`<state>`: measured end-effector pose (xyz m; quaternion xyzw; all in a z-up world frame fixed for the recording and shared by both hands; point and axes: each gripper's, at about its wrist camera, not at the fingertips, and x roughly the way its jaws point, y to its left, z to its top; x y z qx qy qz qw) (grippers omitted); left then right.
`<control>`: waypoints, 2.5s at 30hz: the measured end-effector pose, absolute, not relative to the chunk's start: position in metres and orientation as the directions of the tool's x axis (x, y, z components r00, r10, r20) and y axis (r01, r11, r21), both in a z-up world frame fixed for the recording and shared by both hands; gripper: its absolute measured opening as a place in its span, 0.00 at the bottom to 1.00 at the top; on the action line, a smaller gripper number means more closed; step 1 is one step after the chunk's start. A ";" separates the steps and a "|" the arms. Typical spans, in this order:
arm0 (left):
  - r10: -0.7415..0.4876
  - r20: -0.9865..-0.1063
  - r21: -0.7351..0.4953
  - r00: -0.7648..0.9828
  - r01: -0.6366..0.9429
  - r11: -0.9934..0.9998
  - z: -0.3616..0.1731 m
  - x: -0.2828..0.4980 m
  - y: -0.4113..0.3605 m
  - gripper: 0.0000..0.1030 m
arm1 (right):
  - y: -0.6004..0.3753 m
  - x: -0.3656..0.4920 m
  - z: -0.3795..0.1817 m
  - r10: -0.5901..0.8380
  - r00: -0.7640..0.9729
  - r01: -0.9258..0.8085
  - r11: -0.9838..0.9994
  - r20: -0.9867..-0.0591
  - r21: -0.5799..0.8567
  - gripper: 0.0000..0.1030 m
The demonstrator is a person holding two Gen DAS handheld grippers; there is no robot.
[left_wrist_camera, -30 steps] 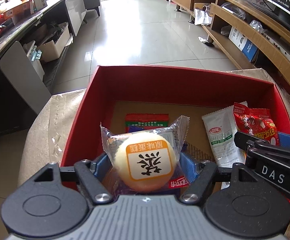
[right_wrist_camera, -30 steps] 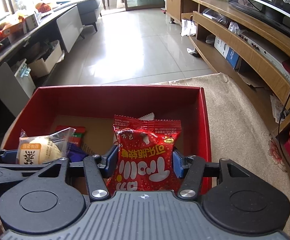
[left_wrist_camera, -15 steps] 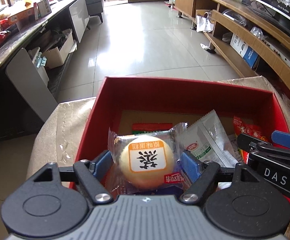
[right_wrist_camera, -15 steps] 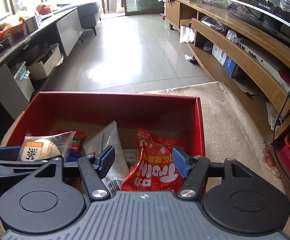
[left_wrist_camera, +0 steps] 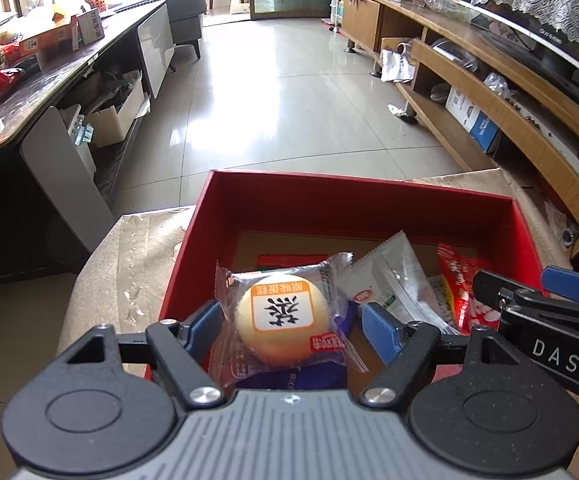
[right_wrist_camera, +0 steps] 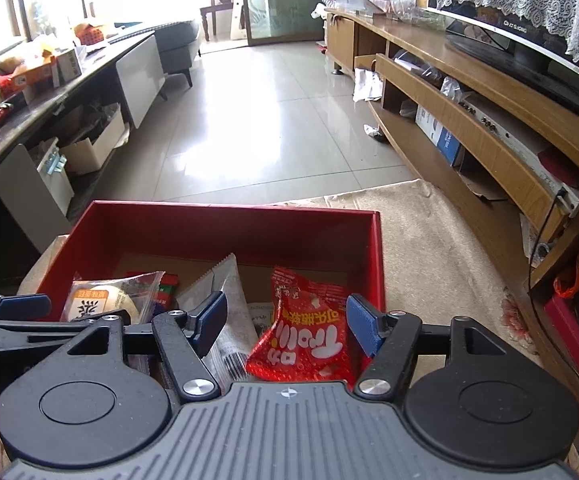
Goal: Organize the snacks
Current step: 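Lower both items into the red box and open both tools, then withdraw both tools from the box toward the remaining snacks, then grasp the yellow cracker bag with the left tool while the right tool grasps the Kaprons packet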
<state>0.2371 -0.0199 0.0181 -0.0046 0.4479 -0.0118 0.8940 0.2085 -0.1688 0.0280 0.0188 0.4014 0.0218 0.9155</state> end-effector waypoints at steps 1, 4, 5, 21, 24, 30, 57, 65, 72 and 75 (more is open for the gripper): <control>-0.030 -0.799 -0.021 0.600 0.021 1.000 0.020 0.234 -0.020 0.71 | -0.170 0.206 0.029 0.053 0.676 -0.024 0.998 -0.735 0.049 0.71; -0.039 -0.797 -0.024 0.602 0.033 0.999 0.023 0.224 -0.022 0.71 | -0.173 0.196 0.031 0.050 0.676 -0.012 0.998 -0.735 0.056 0.72; -0.043 -0.798 -0.026 0.601 0.037 0.999 0.024 0.222 -0.023 0.71 | -0.174 0.194 0.032 0.053 0.675 -0.011 0.998 -0.736 0.062 0.72; -0.078 -0.832 -0.021 0.549 0.109 0.994 0.011 0.175 -0.036 0.71 | -0.187 0.150 0.024 0.006 0.624 0.029 0.999 -0.781 0.031 0.74; -0.095 -0.846 -0.027 0.525 0.137 0.990 0.004 0.162 -0.043 0.71 | -0.193 0.138 0.018 -0.014 0.604 0.049 0.999 -0.797 0.020 0.74; -0.148 -0.880 -0.072 0.451 0.182 0.981 -0.012 0.143 -0.060 0.71 | -0.208 0.114 0.010 -0.030 0.566 0.081 0.997 -0.824 0.019 0.74; -0.196 -0.923 -0.155 0.331 0.147 0.977 -0.038 0.116 -0.055 0.74 | -0.238 0.107 0.001 -0.006 0.513 0.095 0.994 -0.858 0.049 0.75; -0.252 -0.917 -0.227 0.308 0.115 0.967 -0.038 0.089 -0.010 0.76 | -0.213 0.116 -0.018 0.010 0.460 0.020 1.000 -0.888 0.022 0.81; -0.280 -0.911 -0.245 0.301 0.150 0.958 -0.041 0.086 -0.018 0.77 | -0.197 0.129 -0.034 0.014 0.425 -0.021 1.000 -0.905 0.005 0.84; -0.308 -0.893 -0.277 0.329 0.138 0.951 -0.031 0.093 -0.004 0.77 | -0.195 0.130 -0.045 -0.004 0.402 -0.033 0.999 -0.915 -0.019 0.80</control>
